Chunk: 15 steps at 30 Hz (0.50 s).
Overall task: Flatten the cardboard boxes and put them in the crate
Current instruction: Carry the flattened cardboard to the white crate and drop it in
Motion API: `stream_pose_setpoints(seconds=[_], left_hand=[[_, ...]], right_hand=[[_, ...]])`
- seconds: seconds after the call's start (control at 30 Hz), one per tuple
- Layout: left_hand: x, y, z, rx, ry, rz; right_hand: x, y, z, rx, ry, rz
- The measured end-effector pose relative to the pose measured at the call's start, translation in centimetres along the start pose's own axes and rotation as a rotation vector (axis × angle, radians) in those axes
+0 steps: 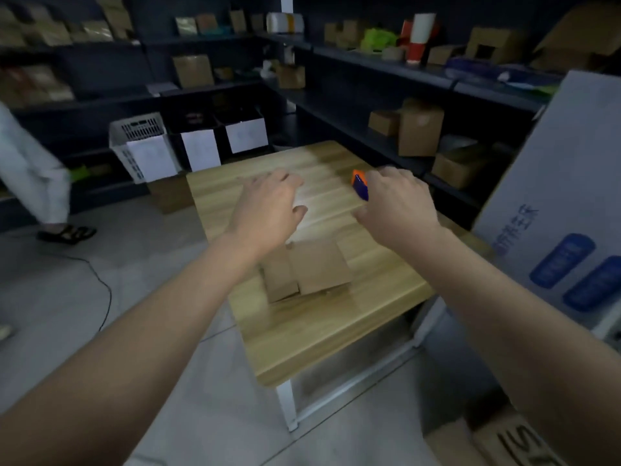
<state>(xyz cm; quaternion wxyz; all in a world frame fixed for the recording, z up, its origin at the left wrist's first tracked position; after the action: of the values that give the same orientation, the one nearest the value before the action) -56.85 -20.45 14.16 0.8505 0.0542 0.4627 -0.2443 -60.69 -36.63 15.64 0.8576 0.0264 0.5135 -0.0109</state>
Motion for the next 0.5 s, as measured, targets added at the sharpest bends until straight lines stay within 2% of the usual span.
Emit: stream_pose_setpoints(seconds=[0.37, 0.5], left_hand=[[9.2, 8.6, 3.8, -0.016, 0.149, -0.029], [12.7, 11.2, 5.6, -0.01, 0.227, -0.079]], right_hand=[[10.8, 3.6, 6.3, 0.039, 0.188, -0.006], [14.7, 4.5, 7.5, 0.157, 0.288, 0.043]])
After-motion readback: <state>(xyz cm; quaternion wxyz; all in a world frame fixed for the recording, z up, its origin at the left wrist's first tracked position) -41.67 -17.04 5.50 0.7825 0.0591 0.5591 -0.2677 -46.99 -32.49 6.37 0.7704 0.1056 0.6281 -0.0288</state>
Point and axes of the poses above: each hand's wrist, its own z-axis towards the middle knuckle, its own x-axis out of the palm, y = z × x, the point moved 4 cm from there along z, towards the middle knuckle, and after that the axes turned 12 degrees about -y, right-handed, at the moved point
